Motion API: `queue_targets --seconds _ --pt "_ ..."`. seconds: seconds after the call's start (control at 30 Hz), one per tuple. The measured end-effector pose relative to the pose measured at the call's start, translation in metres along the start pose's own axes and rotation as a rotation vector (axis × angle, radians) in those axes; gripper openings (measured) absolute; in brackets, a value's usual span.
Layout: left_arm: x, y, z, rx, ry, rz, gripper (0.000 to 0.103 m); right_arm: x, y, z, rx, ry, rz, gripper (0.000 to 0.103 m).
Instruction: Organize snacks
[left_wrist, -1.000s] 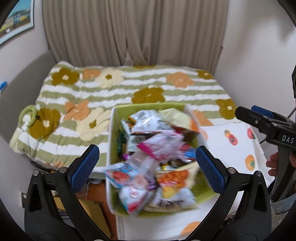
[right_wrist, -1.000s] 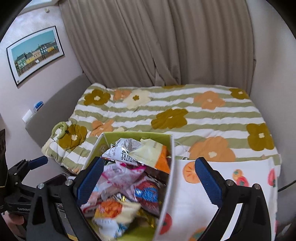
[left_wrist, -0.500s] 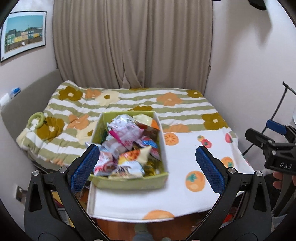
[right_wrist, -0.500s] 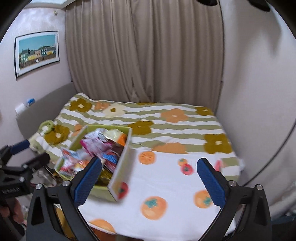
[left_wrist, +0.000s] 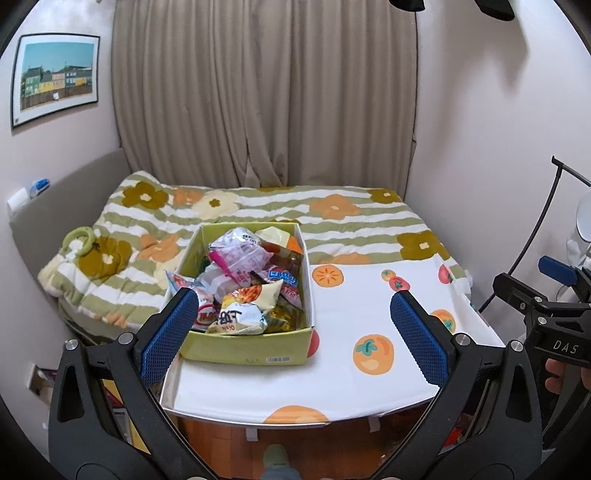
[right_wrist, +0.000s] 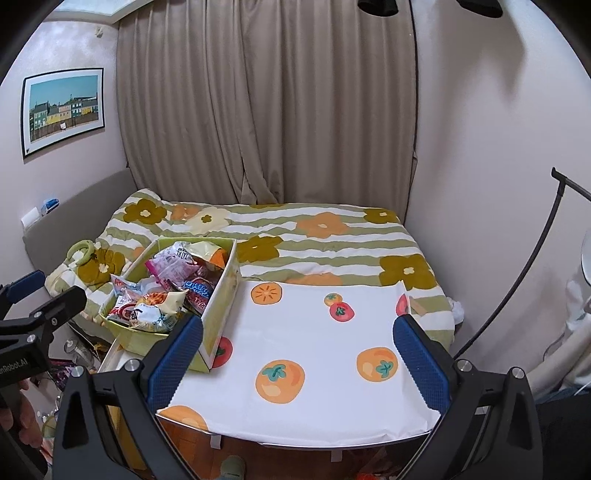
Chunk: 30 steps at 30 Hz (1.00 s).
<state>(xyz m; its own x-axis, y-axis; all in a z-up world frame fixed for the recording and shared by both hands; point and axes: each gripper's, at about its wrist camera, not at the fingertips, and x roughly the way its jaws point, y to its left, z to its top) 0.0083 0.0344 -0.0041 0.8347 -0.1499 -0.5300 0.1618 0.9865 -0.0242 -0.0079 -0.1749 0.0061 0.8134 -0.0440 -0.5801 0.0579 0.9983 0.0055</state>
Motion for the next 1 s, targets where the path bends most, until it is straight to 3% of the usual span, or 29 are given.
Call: queue_targets --seconds 1.0 --pt "0.008 0.004 0.009 0.009 0.006 0.016 0.103 0.0 -0.001 0.0 0.032 0.001 -0.004 0.102"
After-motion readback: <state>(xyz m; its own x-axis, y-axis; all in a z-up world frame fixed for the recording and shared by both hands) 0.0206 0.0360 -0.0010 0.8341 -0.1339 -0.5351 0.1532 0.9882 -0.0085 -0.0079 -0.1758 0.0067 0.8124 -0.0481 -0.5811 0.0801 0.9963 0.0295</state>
